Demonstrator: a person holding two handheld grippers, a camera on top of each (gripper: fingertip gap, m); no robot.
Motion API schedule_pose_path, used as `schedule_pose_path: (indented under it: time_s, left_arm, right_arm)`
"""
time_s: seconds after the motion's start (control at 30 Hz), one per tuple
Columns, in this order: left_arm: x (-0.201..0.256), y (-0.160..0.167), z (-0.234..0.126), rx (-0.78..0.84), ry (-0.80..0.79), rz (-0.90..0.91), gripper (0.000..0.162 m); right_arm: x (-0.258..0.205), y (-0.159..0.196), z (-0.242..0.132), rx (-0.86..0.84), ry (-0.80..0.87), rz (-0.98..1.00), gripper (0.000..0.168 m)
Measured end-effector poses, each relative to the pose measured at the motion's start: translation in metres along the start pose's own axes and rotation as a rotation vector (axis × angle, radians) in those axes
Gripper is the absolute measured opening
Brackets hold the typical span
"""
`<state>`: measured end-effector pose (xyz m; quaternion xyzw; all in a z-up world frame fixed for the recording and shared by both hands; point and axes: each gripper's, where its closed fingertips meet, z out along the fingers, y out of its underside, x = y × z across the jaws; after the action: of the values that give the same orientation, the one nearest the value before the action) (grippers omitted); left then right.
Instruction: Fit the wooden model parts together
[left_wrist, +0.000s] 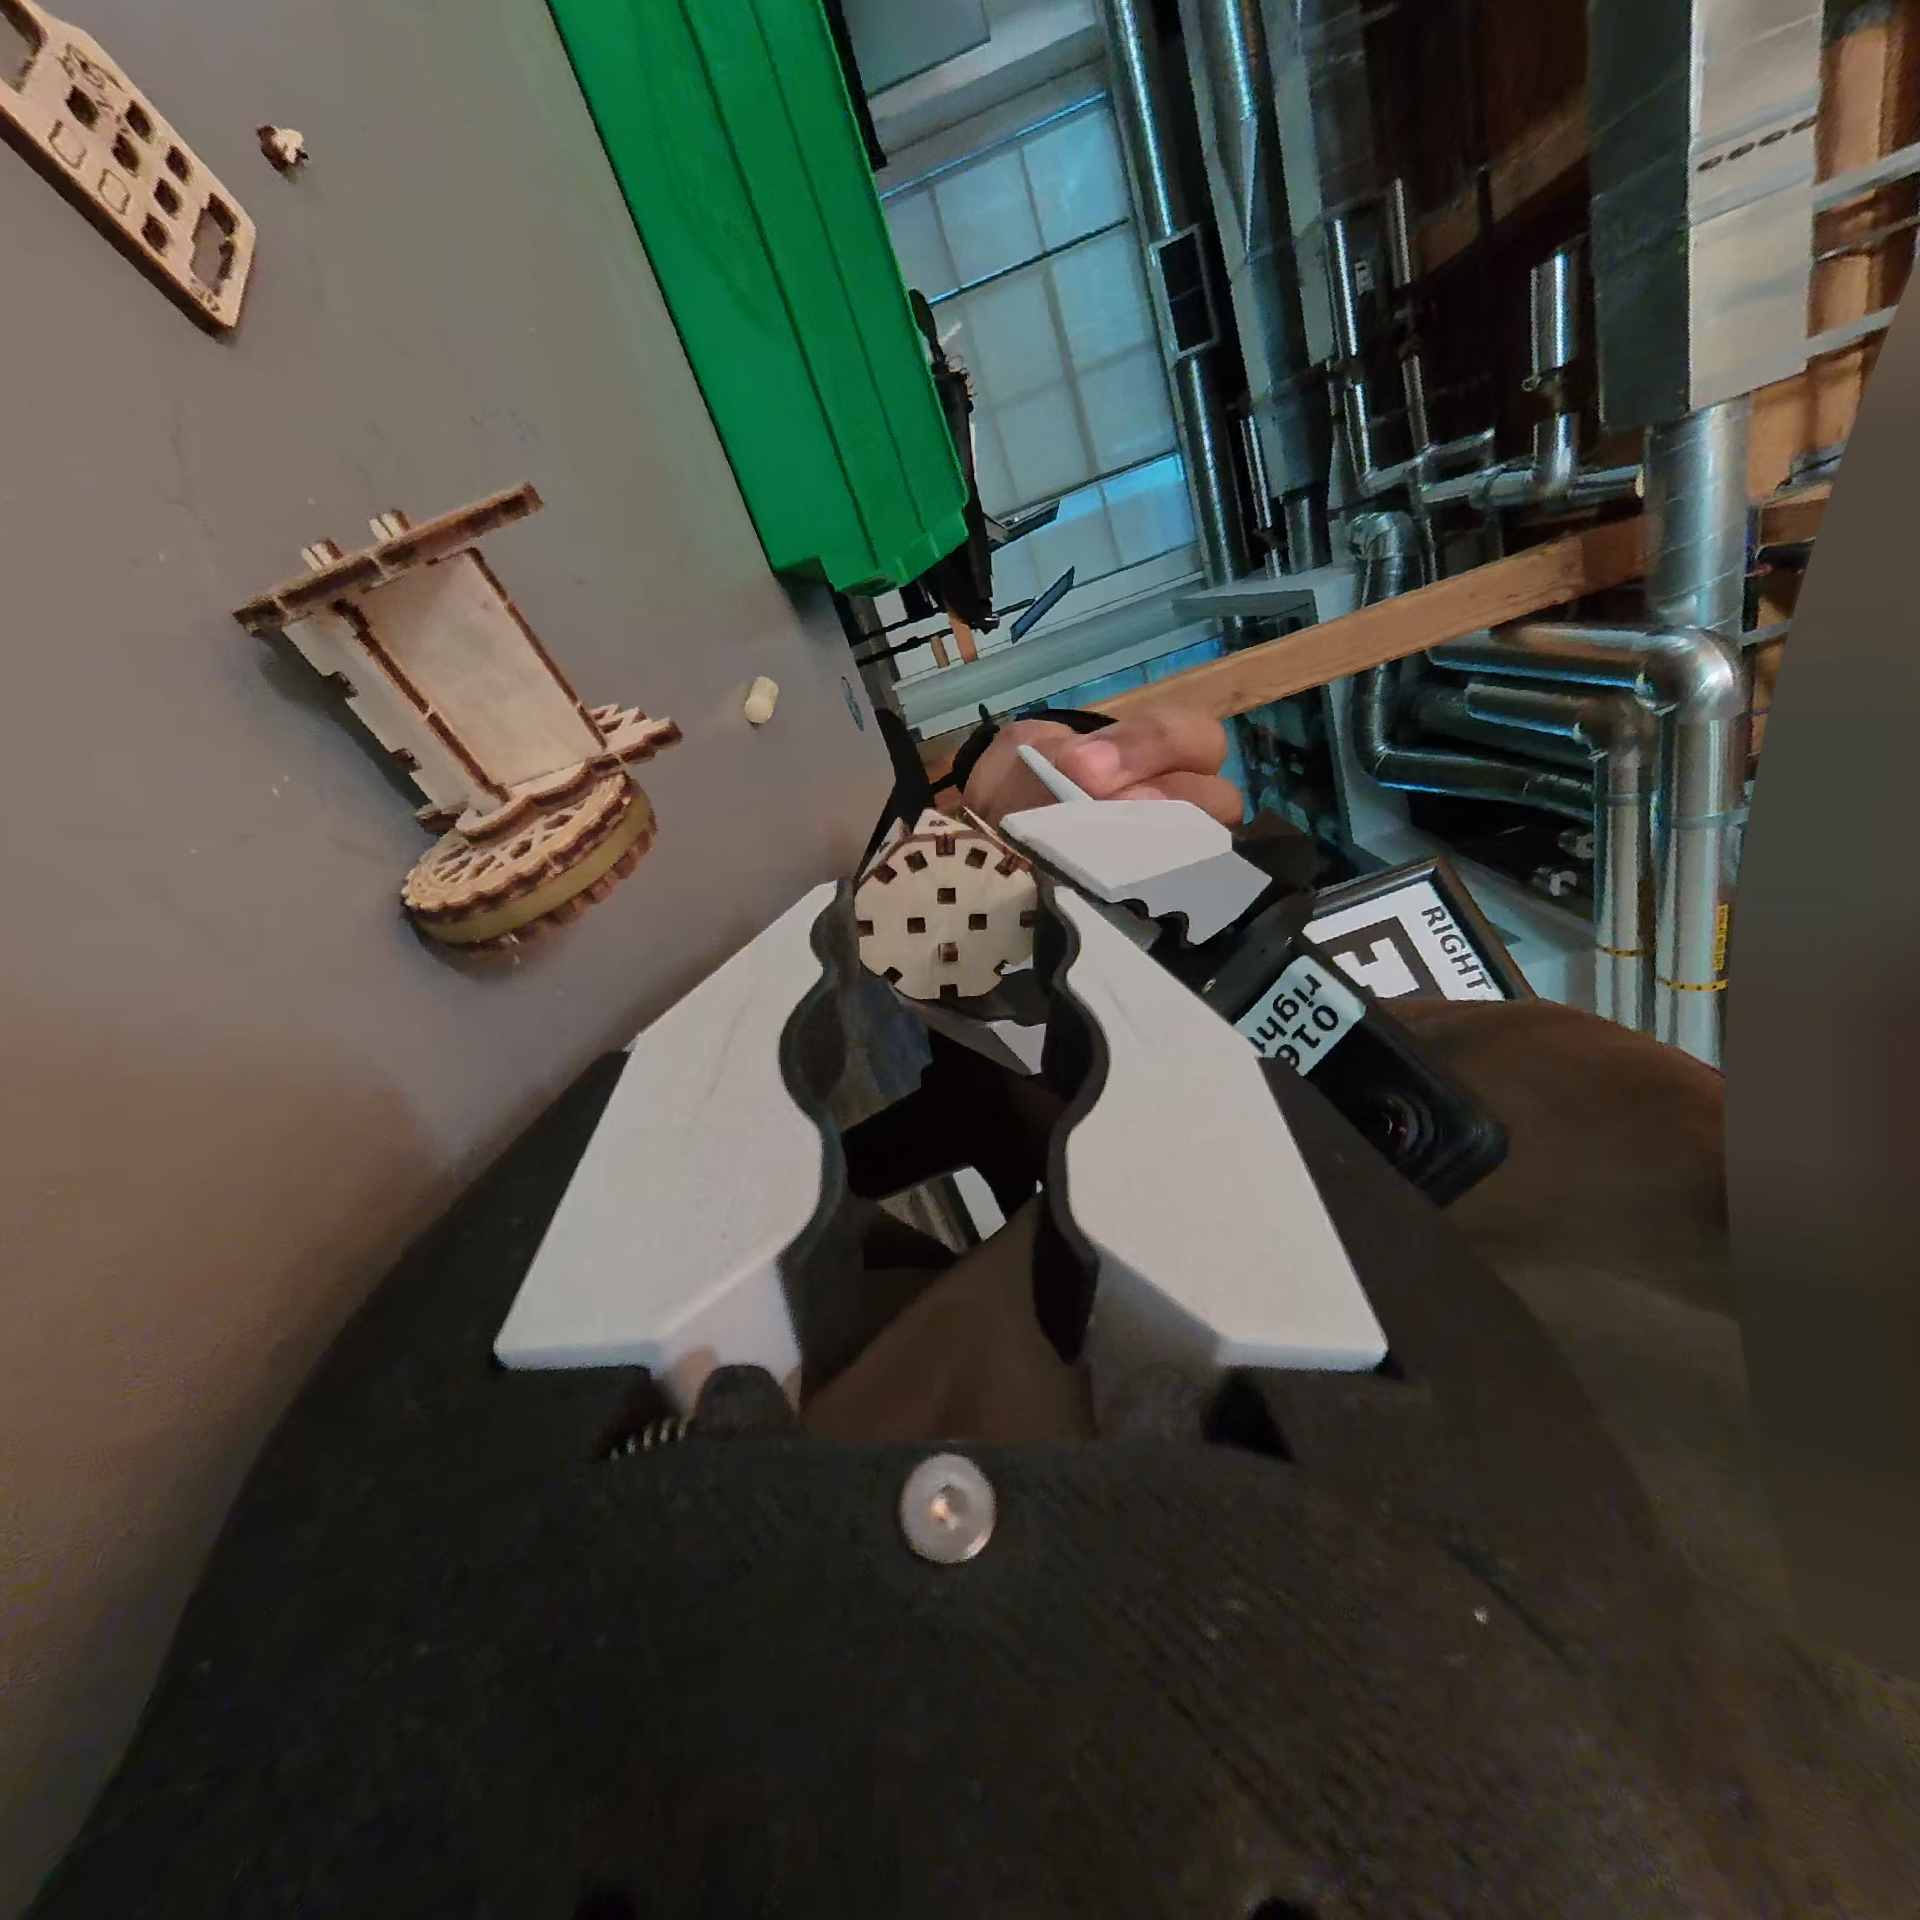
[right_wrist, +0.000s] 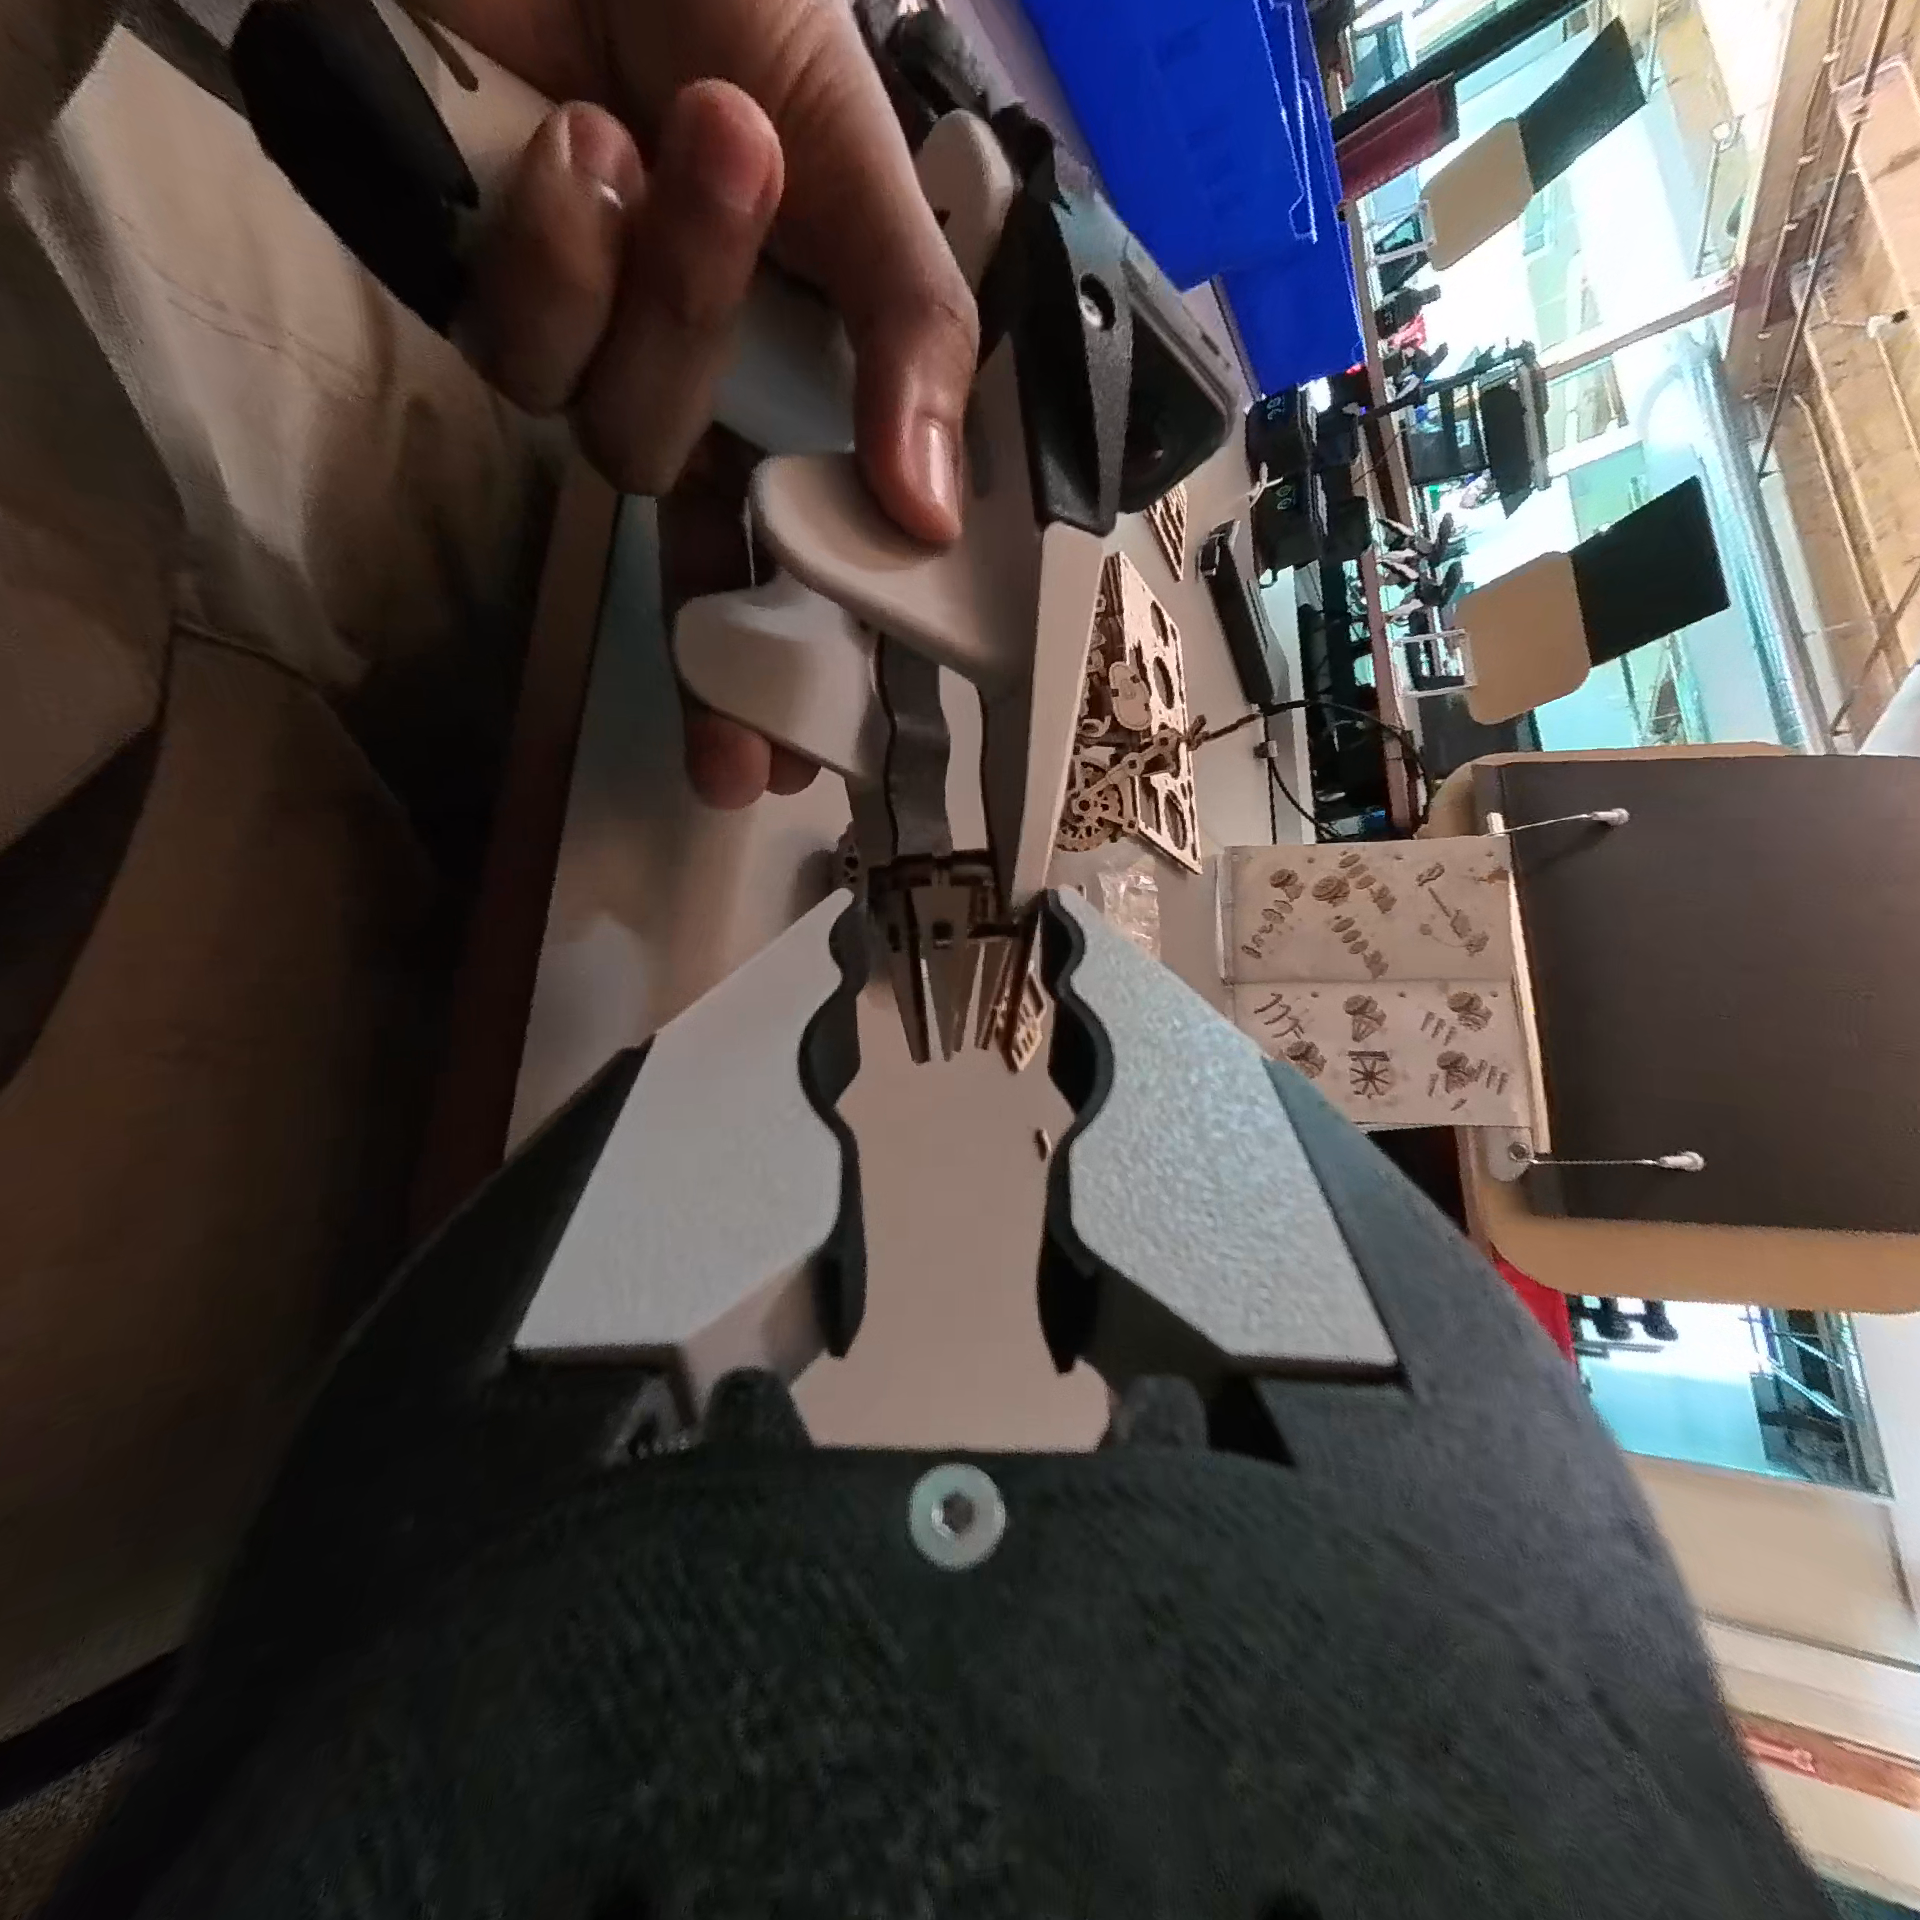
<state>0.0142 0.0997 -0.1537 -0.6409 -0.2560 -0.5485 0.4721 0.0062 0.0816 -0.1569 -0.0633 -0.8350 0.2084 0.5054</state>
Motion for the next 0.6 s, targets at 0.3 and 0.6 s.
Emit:
schedule_pose_path:
  time_s: [0.3,0.6]
  left_arm:
    - [-0.002,0.001,0.000,-0.001,-0.018,0.009,0.030]
    - [0.015,-0.006,-0.002,0.038,0.078,0.012,0.030]
  right_arm:
    - [-0.002,0.001,0.002,-0.002,-0.016,0.028,0.030]
    - [0.014,-0.003,-0.006,0.036,0.023,0.145,0.032]
